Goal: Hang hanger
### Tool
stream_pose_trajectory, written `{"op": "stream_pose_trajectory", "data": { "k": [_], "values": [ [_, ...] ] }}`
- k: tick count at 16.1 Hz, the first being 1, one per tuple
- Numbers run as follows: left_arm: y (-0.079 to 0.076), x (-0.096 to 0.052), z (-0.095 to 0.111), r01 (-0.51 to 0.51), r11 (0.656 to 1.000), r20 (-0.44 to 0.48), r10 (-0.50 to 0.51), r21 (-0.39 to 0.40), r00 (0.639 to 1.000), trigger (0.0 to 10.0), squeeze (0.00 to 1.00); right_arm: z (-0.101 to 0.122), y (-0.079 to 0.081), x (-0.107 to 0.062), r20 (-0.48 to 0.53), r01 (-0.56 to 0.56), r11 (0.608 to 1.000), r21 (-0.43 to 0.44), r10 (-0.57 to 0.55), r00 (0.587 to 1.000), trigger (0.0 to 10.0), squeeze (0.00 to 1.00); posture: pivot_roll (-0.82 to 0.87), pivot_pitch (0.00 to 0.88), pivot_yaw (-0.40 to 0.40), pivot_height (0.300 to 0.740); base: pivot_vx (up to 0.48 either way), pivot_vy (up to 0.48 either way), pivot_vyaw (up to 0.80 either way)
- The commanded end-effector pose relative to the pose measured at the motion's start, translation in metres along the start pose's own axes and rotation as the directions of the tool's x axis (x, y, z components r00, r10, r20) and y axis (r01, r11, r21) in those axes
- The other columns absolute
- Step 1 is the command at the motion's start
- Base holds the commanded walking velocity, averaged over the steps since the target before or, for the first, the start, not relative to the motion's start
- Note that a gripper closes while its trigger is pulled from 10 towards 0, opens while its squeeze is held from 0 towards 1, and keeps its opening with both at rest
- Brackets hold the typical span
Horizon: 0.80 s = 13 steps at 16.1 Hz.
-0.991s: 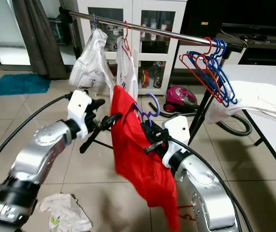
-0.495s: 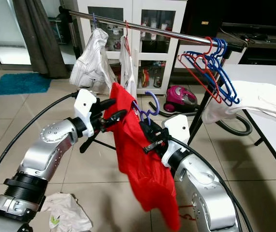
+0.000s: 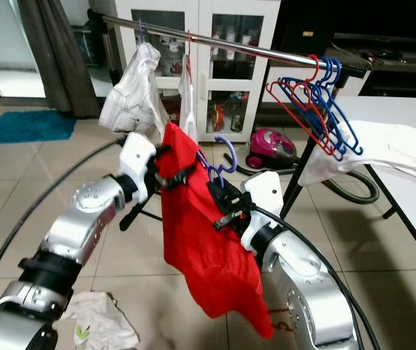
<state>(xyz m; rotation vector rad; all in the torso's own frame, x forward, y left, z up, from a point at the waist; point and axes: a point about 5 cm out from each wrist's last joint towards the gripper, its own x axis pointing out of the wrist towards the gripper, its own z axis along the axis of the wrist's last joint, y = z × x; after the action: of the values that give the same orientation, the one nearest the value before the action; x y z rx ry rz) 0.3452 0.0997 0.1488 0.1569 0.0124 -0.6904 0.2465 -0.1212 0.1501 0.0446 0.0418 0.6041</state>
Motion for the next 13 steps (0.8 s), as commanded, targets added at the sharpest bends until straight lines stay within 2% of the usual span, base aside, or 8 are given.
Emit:
{"op": "stream_pose_trajectory", "data": {
  "k": [1, 2, 3, 4, 5, 13],
  "values": [
    [0.0015, 0.0052, 0.0067, -0.018, 1.0, 0.015, 0.018, 0.009, 1.0, 10.0, 1.0, 0.0125, 0.0011, -0.0002, 0.059, -0.009, 1.0, -0.022, 0.01, 0.998, 10.0, 0.0, 0.05, 0.018, -0.005, 0.74, 0.0, 0.0, 0.0],
    [-0.0003, 0.0065, 0.0077, -0.005, 1.0, 0.019, 0.005, 0.01, 1.0, 10.0, 0.87, 0.0125, 0.0012, -0.0003, 0.059, -0.009, 1.0, -0.022, 0.01, 0.998, 10.0, 0.0, 0.05, 0.017, -0.004, 0.74, 0.0, 0.0, 0.0],
    [-0.0028, 0.0087, 0.0086, 0.007, 1.0, 0.027, -0.007, 0.017, 1.0, 3.2, 0.0, 0.0124, 0.0012, -0.0005, 0.059, -0.008, 1.0, -0.022, 0.009, 0.998, 10.0, 0.0, 0.05, 0.017, -0.003, 0.74, 0.0, 0.0, 0.0],
    [-0.0035, 0.0099, 0.0088, 0.006, 1.0, 0.032, -0.006, 0.022, 0.999, 3.2, 0.0, 0.0124, 0.0012, -0.0006, 0.059, -0.008, 1.0, -0.022, 0.009, 0.998, 10.0, 0.0, 0.05, 0.018, -0.003, 0.74, 0.0, 0.0, 0.0],
    [-0.0046, 0.0111, 0.0091, 0.003, 1.0, 0.042, -0.004, 0.023, 0.999, 0.0, 0.0, 0.0121, 0.0011, -0.0008, 0.059, -0.007, 1.0, -0.022, 0.008, 0.998, 10.0, 0.0, 0.05, 0.016, -0.007, 0.74, 0.0, 0.0, 0.0],
    [0.001, 0.0067, 0.0016, -0.015, 1.0, 0.017, 0.015, 0.02, 1.0, 0.0, 0.0, 0.0105, 0.003, 0.0007, 0.051, -0.023, 1.0, -0.02, 0.024, 0.998, 10.0, 0.0, 0.05, 0.007, -0.022, 0.74, 0.0, 0.0, 0.0]
  ]
}}
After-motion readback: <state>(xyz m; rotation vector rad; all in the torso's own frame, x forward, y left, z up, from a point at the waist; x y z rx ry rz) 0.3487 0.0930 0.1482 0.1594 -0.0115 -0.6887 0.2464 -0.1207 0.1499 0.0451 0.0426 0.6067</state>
